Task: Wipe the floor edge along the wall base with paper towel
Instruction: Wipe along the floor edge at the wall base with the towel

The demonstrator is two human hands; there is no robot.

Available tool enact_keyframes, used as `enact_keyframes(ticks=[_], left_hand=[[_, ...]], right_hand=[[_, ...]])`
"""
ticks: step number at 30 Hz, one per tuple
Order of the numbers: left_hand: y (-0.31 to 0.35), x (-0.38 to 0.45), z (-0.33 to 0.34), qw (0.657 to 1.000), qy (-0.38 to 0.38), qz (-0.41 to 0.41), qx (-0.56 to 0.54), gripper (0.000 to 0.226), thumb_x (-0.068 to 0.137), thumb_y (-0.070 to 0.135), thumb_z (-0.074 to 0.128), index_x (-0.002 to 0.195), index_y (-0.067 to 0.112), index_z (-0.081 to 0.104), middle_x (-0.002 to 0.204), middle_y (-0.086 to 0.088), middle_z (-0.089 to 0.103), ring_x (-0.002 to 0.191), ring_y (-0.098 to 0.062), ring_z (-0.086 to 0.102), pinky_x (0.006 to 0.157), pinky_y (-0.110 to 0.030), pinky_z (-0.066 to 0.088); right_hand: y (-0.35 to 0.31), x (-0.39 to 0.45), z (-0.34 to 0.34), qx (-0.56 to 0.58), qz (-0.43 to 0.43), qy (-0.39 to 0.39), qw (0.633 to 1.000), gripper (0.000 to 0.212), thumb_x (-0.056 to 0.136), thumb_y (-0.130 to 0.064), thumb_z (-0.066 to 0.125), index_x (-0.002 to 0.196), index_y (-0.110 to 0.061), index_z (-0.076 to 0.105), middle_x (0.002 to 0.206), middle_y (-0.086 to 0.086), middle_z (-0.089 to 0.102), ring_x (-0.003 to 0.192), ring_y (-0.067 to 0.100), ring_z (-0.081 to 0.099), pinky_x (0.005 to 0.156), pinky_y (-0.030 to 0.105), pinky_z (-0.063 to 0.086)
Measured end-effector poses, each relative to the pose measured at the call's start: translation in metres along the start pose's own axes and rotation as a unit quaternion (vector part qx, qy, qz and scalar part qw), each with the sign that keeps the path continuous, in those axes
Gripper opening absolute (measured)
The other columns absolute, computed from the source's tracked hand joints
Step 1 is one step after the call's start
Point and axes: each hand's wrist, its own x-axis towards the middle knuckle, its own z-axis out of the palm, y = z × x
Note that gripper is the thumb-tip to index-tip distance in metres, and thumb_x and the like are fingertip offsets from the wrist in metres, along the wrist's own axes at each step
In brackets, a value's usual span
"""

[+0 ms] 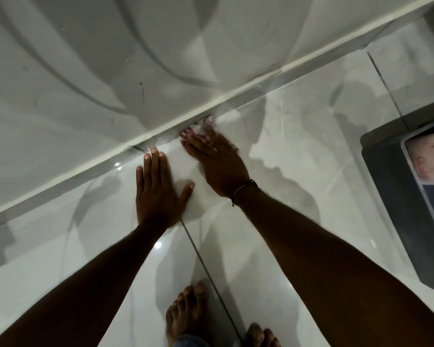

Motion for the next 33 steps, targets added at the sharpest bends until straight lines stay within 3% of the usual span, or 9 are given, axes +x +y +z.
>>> enact_keyframes(ticks=[5, 10, 15, 18, 20, 23, 26, 29, 33], left_hand=[[-0.001, -0.002, -0.002, 1.0, 0.003, 0.0, 0.001, 0.1, 0.101, 0.07, 0.038, 0.167, 0.001, 0.009, 0.177, -0.019, 0.006, 0.165, -0.033, 0.001, 0.133, -0.049, 0.004], [0.0, -0.005, -0.001, 1.0, 0.001, -0.008, -0.006, 0.101, 0.1, 0.071, 0.037, 0.168, 0.002, 0.008, 0.178, -0.018, 0.005, 0.166, -0.032, -0.001, 0.133, -0.049, 0.003], [0.001, -0.005, 0.001, 1.0, 0.0, -0.01, -0.003, 0.104, 0.097, 0.073, 0.035, 0.168, 0.002, 0.009, 0.177, -0.019, 0.007, 0.165, -0.032, 0.001, 0.133, -0.049, 0.003], [0.004, -0.001, 0.002, 1.0, 0.001, -0.014, 0.0, 0.105, 0.096, 0.074, 0.034, 0.168, 0.002, 0.009, 0.177, -0.019, 0.008, 0.165, -0.032, 0.001, 0.133, -0.05, 0.003], [0.004, 0.003, 0.001, 1.0, 0.006, -0.014, 0.001, 0.105, 0.096, 0.074, 0.034, 0.168, 0.001, 0.01, 0.177, -0.019, 0.008, 0.165, -0.032, 0.002, 0.133, -0.049, 0.003], [0.005, 0.002, 0.001, 1.0, 0.008, -0.014, 0.004, 0.104, 0.096, 0.072, 0.036, 0.167, 0.001, 0.011, 0.177, -0.02, 0.01, 0.165, -0.033, 0.003, 0.133, -0.049, 0.003], [0.006, 0.001, 0.001, 1.0, 0.005, -0.011, 0.004, 0.104, 0.097, 0.073, 0.036, 0.167, 0.001, 0.01, 0.177, -0.02, 0.009, 0.165, -0.034, 0.002, 0.133, -0.05, 0.003], [0.004, 0.002, -0.001, 1.0, 0.0, -0.001, 0.01, 0.102, 0.099, 0.071, 0.036, 0.167, 0.0, 0.009, 0.177, -0.021, 0.008, 0.165, -0.035, 0.002, 0.133, -0.051, 0.004], [0.005, 0.002, -0.004, 1.0, -0.005, -0.002, 0.003, 0.101, 0.1, 0.071, 0.034, 0.167, 0.001, 0.008, 0.177, -0.02, 0.008, 0.165, -0.034, 0.002, 0.133, -0.052, 0.004]], right_hand=[[0.089, -0.003, -0.02, -0.026, 0.052, 0.005, 0.998, 0.057, 0.111, -0.03, 0.024, 0.169, -0.031, 0.025, 0.177, 0.0, 0.028, 0.166, 0.033, 0.019, 0.136, 0.052, 0.018], [0.194, -0.007, -0.079, -0.064, 0.179, 0.04, 0.981, 0.076, 0.091, 0.005, 0.043, 0.165, -0.012, 0.035, 0.173, 0.017, 0.032, 0.163, 0.041, 0.026, 0.135, 0.057, 0.018], [0.256, 0.005, -0.125, -0.064, 0.272, 0.022, 0.96, 0.066, 0.099, -0.016, 0.027, 0.162, 0.002, 0.033, 0.172, 0.027, 0.029, 0.163, 0.046, 0.021, 0.135, 0.062, 0.008], [0.276, 0.013, -0.141, -0.084, 0.328, 0.022, 0.941, 0.063, 0.101, -0.01, 0.031, 0.161, 0.007, 0.027, 0.173, 0.029, 0.021, 0.163, 0.051, 0.014, 0.135, 0.059, 0.0], [0.282, 0.02, -0.145, -0.063, 0.358, 0.046, 0.93, 0.069, 0.092, -0.019, 0.021, 0.155, 0.007, 0.036, 0.168, 0.027, 0.032, 0.161, 0.048, 0.023, 0.136, 0.057, 0.002], [0.27, 0.021, -0.132, -0.012, 0.366, 0.097, 0.925, 0.081, 0.086, -0.029, 0.006, 0.147, 0.004, 0.049, 0.158, 0.024, 0.048, 0.153, 0.043, 0.039, 0.134, 0.055, 0.018], [0.23, 0.009, -0.103, -0.04, 0.3, 0.092, 0.949, 0.059, 0.098, -0.012, 0.027, 0.152, -0.001, 0.051, 0.164, 0.022, 0.046, 0.159, 0.04, 0.036, 0.133, 0.055, 0.022], [0.167, 0.004, -0.064, -0.012, 0.249, 0.109, 0.962, 0.065, 0.092, -0.006, 0.044, 0.156, -0.008, 0.05, 0.169, 0.017, 0.042, 0.161, 0.039, 0.033, 0.134, 0.054, 0.024], [0.068, 0.002, -0.022, 0.052, 0.188, 0.046, 0.98, 0.069, 0.094, -0.011, 0.042, 0.162, -0.019, 0.043, 0.172, 0.007, 0.038, 0.164, 0.037, 0.027, 0.134, 0.057, 0.021]])
